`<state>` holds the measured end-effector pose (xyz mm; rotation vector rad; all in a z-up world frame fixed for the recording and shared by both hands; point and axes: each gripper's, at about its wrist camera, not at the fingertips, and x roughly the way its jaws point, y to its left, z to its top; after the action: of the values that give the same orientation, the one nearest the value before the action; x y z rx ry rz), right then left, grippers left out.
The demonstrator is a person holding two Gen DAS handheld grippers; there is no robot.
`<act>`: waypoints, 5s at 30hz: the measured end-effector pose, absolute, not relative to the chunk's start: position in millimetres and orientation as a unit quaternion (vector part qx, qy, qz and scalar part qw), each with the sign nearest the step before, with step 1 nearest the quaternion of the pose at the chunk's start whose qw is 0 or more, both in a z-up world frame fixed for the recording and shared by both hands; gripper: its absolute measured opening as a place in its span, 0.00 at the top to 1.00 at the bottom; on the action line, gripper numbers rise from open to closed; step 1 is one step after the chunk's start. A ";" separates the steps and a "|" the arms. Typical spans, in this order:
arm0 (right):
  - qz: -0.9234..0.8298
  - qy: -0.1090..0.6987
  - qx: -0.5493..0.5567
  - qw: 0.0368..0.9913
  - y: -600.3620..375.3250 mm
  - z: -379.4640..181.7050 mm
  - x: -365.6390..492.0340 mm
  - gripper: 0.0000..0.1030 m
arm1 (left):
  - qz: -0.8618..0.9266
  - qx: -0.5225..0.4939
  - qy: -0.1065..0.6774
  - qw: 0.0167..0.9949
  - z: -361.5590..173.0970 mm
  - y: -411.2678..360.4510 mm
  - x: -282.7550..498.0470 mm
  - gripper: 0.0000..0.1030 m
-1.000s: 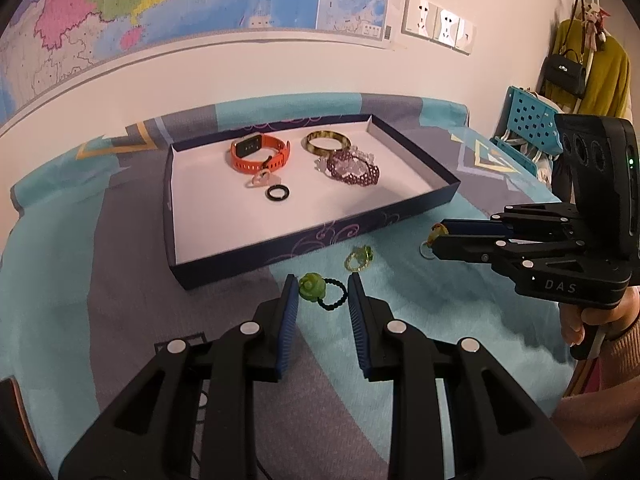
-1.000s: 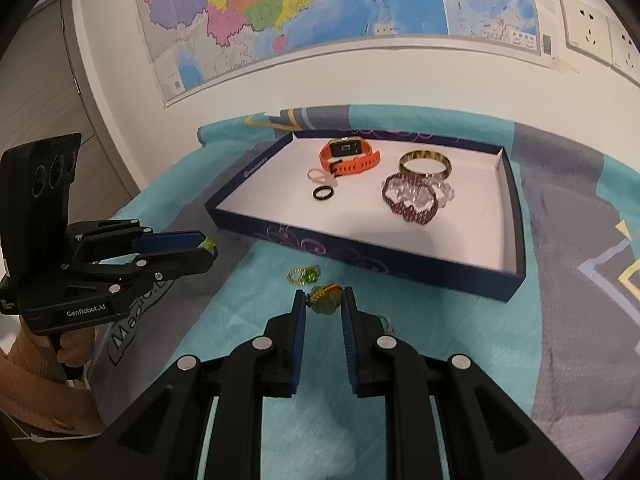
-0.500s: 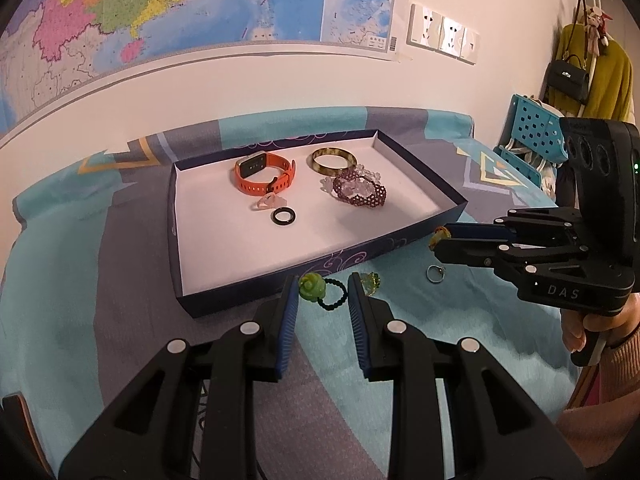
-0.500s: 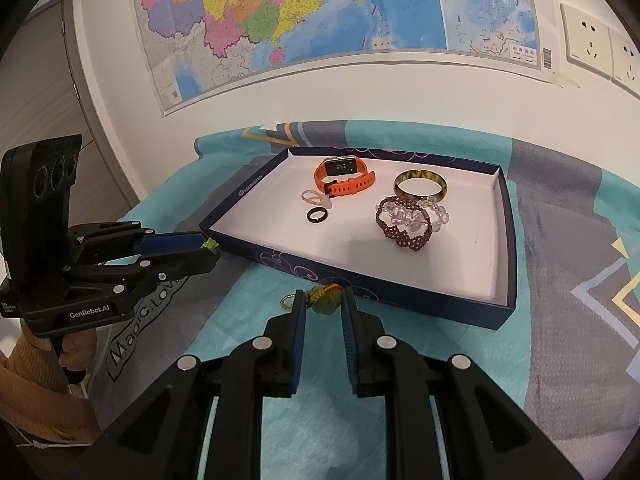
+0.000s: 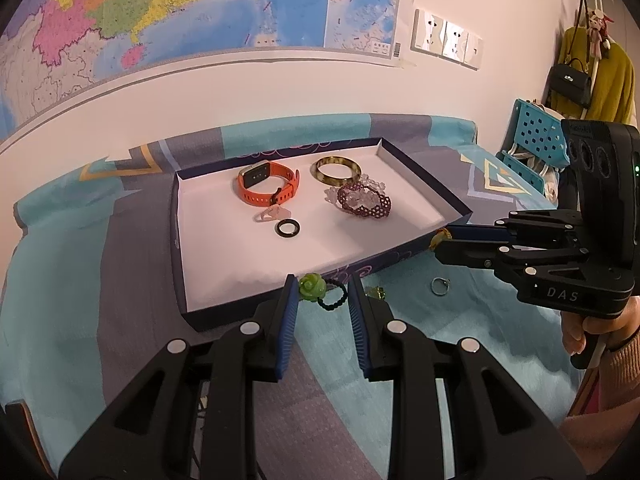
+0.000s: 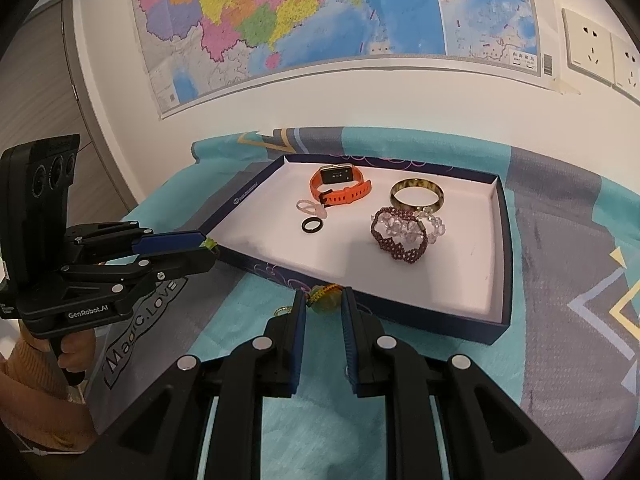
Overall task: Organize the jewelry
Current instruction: 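Lift the amber ring and green hair tie and carry them toward the box, then lower the amber ring and green hair tie into the box, then open both tools to release the ring and hair tie in the box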
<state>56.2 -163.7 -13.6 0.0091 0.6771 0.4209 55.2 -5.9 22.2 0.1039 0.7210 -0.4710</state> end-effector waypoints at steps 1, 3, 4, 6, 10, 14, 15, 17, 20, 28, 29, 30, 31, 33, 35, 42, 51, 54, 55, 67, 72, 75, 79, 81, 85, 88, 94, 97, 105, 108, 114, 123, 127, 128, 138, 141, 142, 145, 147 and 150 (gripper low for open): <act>0.205 0.329 0.004 0.922 -163.9 -12.9 56.8 0.84 | -0.228 0.051 0.349 0.908 22.8 -6.1 56.1 0.75; 0.204 0.328 0.004 0.922 -164.5 -11.8 59.2 0.84 | -0.227 0.051 0.347 0.909 24.3 -6.8 58.1 0.75; 0.203 0.328 0.003 0.923 -164.7 -11.5 59.3 0.84 | -0.226 0.052 0.346 0.909 25.0 -7.2 58.5 0.75; 0.203 0.327 0.003 0.923 -164.9 -10.9 60.7 0.84 | -0.227 0.052 0.345 0.909 26.0 -7.6 60.6 0.75; 0.202 0.326 0.003 0.923 -165.8 -10.4 64.5 0.84 | -0.228 0.050 0.347 0.908 25.2 -8.8 64.4 0.75; 0.200 0.327 0.001 0.924 -167.2 -10.7 67.8 0.84 | -0.228 0.050 0.347 0.908 25.4 -9.9 67.5 0.75; 0.199 0.328 0.000 0.924 -167.3 -10.6 69.0 0.84 | -0.228 0.050 0.347 0.908 25.6 -10.5 68.5 0.75; 0.199 0.328 0.002 0.923 -168.1 -10.0 71.6 0.84 | -0.229 0.050 0.347 0.908 25.6 -10.9 69.4 0.75; 0.201 0.327 0.006 0.923 -170.1 -8.5 73.9 0.84 | -0.228 0.051 0.348 0.908 25.4 -12.7 72.3 0.75; 0.198 0.327 0.004 0.924 -171.0 -6.0 79.4 0.84 | -0.229 0.049 0.351 0.907 23.3 -16.6 78.5 0.75; 0.197 0.327 0.003 0.924 -171.1 -5.9 80.1 0.84 | -0.229 0.049 0.351 0.907 23.5 -16.9 79.1 0.75; 0.197 0.327 0.003 0.924 -171.2 -6.0 81.1 0.84 | -0.229 0.048 0.350 0.907 23.8 -17.1 79.0 0.75; 0.196 0.327 0.004 0.924 -171.5 -6.2 82.1 0.84 | -0.229 0.048 0.350 0.907 24.0 -17.4 79.6 0.75; 0.195 0.328 0.004 0.924 -171.6 -6.6 82.8 0.84 | -0.228 0.048 0.349 0.907 23.9 -17.3 79.9 0.75; 0.193 0.328 0.005 0.925 -172.5 -7.1 85.0 0.84 | -0.228 0.048 0.349 0.908 23.8 -17.8 80.4 0.75; 0.193 0.326 0.005 0.925 -173.6 -5.9 88.7 0.84 | -0.229 0.048 0.347 0.908 24.4 -18.7 81.2 0.75; 0.192 0.324 0.003 0.926 -174.9 -3.8 91.0 0.84 | -0.229 0.049 0.346 0.909 25.1 -19.7 82.4 0.75; 0.192 0.324 0.003 0.926 -175.1 -3.0 93.3 0.84 | -0.228 0.050 0.346 0.909 25.6 -20.7 84.8 0.75; 0.191 0.324 0.003 0.926 -174.9 -2.7 92.9 0.84 | -0.227 0.051 0.346 0.909 25.5 -21.4 85.4 0.75; 0.189 0.328 0.000 0.926 -174.0 -2.7 102.2 0.84 | -0.219 0.058 0.352 0.908 23.2 -23.5 99.6 0.75; 0.187 0.335 -0.003 0.924 -172.2 -6.4 111.2 0.84 | -0.217 0.058 0.356 0.907 20.4 -24.3 105.3 0.75; 0.185 0.339 -0.005 0.922 -170.9 -9.1 116.4 0.84 | -0.216 0.060 0.358 0.906 18.5 -25.1 107.6 0.75; 0.184 0.344 -0.008 0.921 -169.1 -12.4 122.2 0.84 | -0.215 0.059 0.363 0.905 16.4 -25.8 111.6 0.75; 0.184 0.346 -0.009 0.920 -168.8 -13.7 123.9 0.84 | -0.212 0.060 0.364 0.905 15.4 -26.7 113.8 0.75; 0.188 0.351 -0.003 0.917 -169.4 -16.6 128.9 0.84 | -0.210 0.059 0.369 0.903 13.0 -27.8 118.4 0.75; 0.187 0.355 -0.004 0.916 -169.7 -18.5 132.5 0.84 | -0.208 0.057 0.373 0.902 10.8 -28.0 121.6 0.75; 0.186 0.362 -0.004 0.914 -170.7 -23.3 138.5 0.84 | -0.203 0.060 0.380 0.900 5.4 -29.3 126.3 0.75; 0.186 0.364 -0.005 0.913 -170.1 -24.4 140.5 0.84 | -0.202 0.060 0.385 0.899 2.9 -29.8 129.0 0.75; 0.185 0.367 -0.008 0.912 -168.9 -25.6 143.9 0.84 | -0.198 0.060 0.392 0.896 0.2 -31.9 133.9 0.75; 0.184 0.371 -0.008 0.910 -168.7 -26.7 144.7 0.84 | -0.197 0.061 0.393 0.896 -0.4 -32.8 135.7 0.75; 0.183 0.376 -0.009 0.909 -167.6 -29.5 148.8 0.84 | -0.195 0.062 0.398 0.894 -3.3 -34.2 138.3 0.75; 0.181 0.380 -0.011 0.907 -166.4 -31.9 152.1 0.84 | -0.191 0.062 0.403 0.893 -5.8 -34.9 140.9 0.75; 0.181 0.380 -0.012 0.907 -165.9 -31.8 152.1 0.84 | -0.192 0.063 0.404 0.892 -6.8 -35.3 142.0 0.75; 0.181 0.381 -0.013 0.907 -165.4 -32.1 152.4 0.84 | -0.192 0.062 0.405 0.892 -7.0 -35.3 142.4 0.75; 0.180 0.386 -0.016 0.905 -163.3 -36.7 157.3 0.84 | -0.194 0.059 0.414 0.888 -10.3 -34.5 145.7 0.75; 0.179 0.387 -0.014 0.904 -163.7 -36.9 158.1 0.84 | -0.193 0.059 0.416 0.887 -11.5 -34.7 147.3 0.75; 0.179 0.387 -0.014 0.904 -163.0 -36.9 158.8 0.84 | -0.193 0.059 0.416 0.887 -11.8 -34.7 148.0 0.75; 0.179 0.388 -0.015 0.904 -162.3 -37.8 159.2 0.84 | -0.195 0.057 0.418 0.885 -12.7 -35.1 148.4 0.75; 0.178 0.388 -0.016 0.904 -162.6 -37.6 159.2 0.83 | -0.195 0.058 0.419 0.885 -13.8 -35.3 148.8 0.74; 0.176 0.388 -0.016 0.905 -162.9 -37.0 158.3 0.83 | -0.192 0.061 0.421 0.885 -15.2 -35.5 149.3 0.74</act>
<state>158.3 -162.9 -37.0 -0.0331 0.8011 0.3628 149.3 -35.5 -15.2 0.1259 0.8751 -0.3995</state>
